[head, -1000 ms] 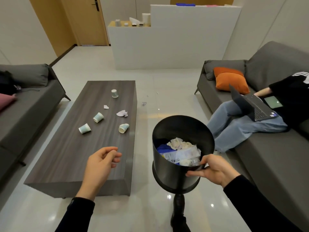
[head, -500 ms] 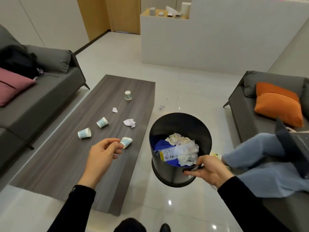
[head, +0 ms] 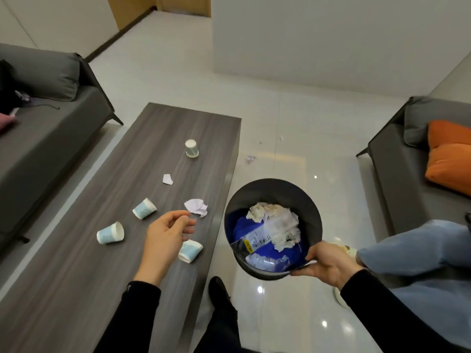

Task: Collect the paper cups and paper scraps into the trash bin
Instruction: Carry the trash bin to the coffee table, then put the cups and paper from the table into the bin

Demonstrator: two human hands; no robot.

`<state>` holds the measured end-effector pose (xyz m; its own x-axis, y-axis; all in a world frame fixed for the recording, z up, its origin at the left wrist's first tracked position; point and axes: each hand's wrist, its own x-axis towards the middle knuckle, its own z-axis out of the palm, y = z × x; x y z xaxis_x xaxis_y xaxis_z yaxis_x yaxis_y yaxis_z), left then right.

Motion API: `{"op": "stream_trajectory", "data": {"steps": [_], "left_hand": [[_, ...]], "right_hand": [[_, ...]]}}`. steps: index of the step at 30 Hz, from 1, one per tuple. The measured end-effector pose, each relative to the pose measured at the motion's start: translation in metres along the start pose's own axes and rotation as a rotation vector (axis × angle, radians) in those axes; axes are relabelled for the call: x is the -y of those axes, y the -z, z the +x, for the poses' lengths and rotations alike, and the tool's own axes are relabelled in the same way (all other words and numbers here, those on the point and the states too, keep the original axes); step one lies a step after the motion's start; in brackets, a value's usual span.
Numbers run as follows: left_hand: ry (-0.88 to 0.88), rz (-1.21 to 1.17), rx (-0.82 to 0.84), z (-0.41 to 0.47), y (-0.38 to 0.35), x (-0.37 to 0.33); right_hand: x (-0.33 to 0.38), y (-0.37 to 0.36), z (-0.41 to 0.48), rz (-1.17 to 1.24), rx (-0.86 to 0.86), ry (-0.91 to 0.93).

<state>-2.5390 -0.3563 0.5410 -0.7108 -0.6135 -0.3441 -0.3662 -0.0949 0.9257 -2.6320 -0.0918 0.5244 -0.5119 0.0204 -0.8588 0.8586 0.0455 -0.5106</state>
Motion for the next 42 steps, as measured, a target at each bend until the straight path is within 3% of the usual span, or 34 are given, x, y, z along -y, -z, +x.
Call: {"op": "stream_trajectory", "data": {"steps": [6,15,32,42], "left_hand": [[0.091,0.069,0.073,0.081,-0.017,-0.002],[0.233,0.051,0.041,0.156,-0.056,0.029],[0.672,-0.028,-0.191,0.215,-0.200,0.236],[0.781,-0.018,-0.263,0.265,-0.231,0.328]], "right_hand": [[0.033,-0.028,0.068,-0.008,-0.016,-0.034],[0.066,-0.061,0.169,-0.136,-0.027,-0.138],[0.035,-0.054,0.451,-0.559,0.039,-0.210],[-0.008,-0.069,0.584,-0.659,0.138,-0.264]]}}
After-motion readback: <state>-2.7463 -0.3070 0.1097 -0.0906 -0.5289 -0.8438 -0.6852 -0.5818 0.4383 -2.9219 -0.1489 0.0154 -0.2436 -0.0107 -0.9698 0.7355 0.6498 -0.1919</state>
